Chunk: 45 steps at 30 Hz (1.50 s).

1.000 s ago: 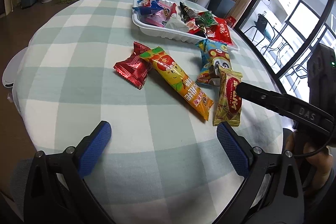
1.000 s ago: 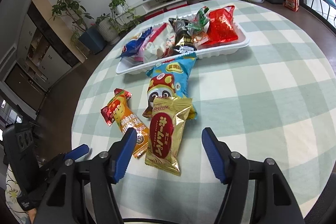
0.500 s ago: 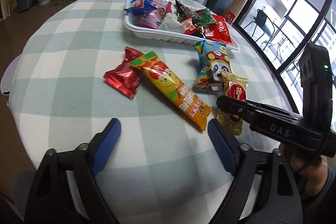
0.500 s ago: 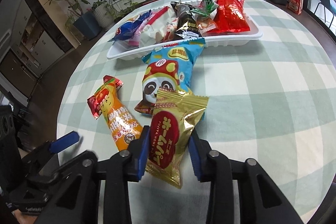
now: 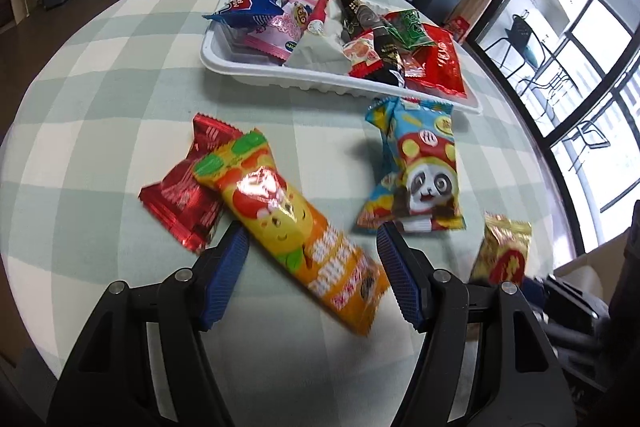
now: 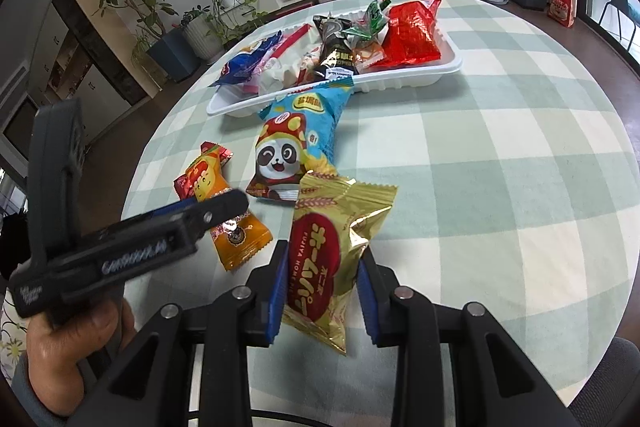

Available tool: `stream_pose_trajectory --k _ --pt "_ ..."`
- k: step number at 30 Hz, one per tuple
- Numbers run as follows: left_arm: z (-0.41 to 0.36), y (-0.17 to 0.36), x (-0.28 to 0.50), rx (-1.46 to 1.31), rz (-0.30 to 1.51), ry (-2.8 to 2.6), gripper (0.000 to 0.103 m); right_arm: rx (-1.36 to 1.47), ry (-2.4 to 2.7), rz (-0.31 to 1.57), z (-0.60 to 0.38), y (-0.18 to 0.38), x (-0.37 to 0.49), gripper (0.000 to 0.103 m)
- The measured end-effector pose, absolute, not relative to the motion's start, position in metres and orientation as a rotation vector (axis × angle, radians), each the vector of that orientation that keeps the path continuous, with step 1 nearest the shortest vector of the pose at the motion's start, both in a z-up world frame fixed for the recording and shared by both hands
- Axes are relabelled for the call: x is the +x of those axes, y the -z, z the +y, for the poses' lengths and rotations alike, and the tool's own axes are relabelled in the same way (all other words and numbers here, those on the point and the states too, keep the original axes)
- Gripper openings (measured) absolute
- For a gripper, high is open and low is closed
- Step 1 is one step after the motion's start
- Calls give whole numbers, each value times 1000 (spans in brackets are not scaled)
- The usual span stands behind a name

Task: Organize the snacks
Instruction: 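Move the left tool to the orange-and-yellow bar while the right tool grasps the gold packet, then grasp and lift the orange-and-yellow bar packet with the left tool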

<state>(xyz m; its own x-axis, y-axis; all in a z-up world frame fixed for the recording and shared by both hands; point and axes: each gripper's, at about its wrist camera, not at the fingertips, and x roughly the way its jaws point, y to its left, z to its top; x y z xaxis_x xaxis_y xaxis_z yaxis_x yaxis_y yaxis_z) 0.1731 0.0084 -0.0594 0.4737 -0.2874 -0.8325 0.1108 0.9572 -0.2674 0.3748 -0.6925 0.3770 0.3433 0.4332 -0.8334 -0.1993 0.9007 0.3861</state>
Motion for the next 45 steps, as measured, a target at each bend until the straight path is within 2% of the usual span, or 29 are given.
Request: stream_pose_trajectory --k 4,6,8,11,16,18,20,24,31,37,45 --pt "-1 61 181 -109 1042 266 64 237 -428 1153 -694 -374 370 34" --pt "-4 62 180 -64 1038 281 60 247 -430 1155 -697 -372 369 34" --pt "-4 62 179 -35 1038 291 48 252 -430 1155 -700 -371 369 34" --pt "-1 62 177 15 1048 303 36 249 -428 1154 -702 -370 368 34" --pt "-1 60 167 86 1054 303 34 251 -430 1153 -703 -371 367 34" --pt "-2 59 168 93 1049 281 36 247 -432 1151 -702 -371 368 34" --pt "-5 61 170 111 1061 274 43 241 -432 1148 -701 -372 367 34" --pt "-10 65 173 141 1036 282 43 234 -433 1148 -701 -373 367 34" --pt "-14 63 176 187 1039 305 26 217 -433 1146 -698 -373 366 34" --pt "-15 63 163 179 1042 355 22 204 -429 1142 -698 -375 364 34" --pt "9 61 140 12 1053 420 19 199 -447 1131 -696 -379 360 34"
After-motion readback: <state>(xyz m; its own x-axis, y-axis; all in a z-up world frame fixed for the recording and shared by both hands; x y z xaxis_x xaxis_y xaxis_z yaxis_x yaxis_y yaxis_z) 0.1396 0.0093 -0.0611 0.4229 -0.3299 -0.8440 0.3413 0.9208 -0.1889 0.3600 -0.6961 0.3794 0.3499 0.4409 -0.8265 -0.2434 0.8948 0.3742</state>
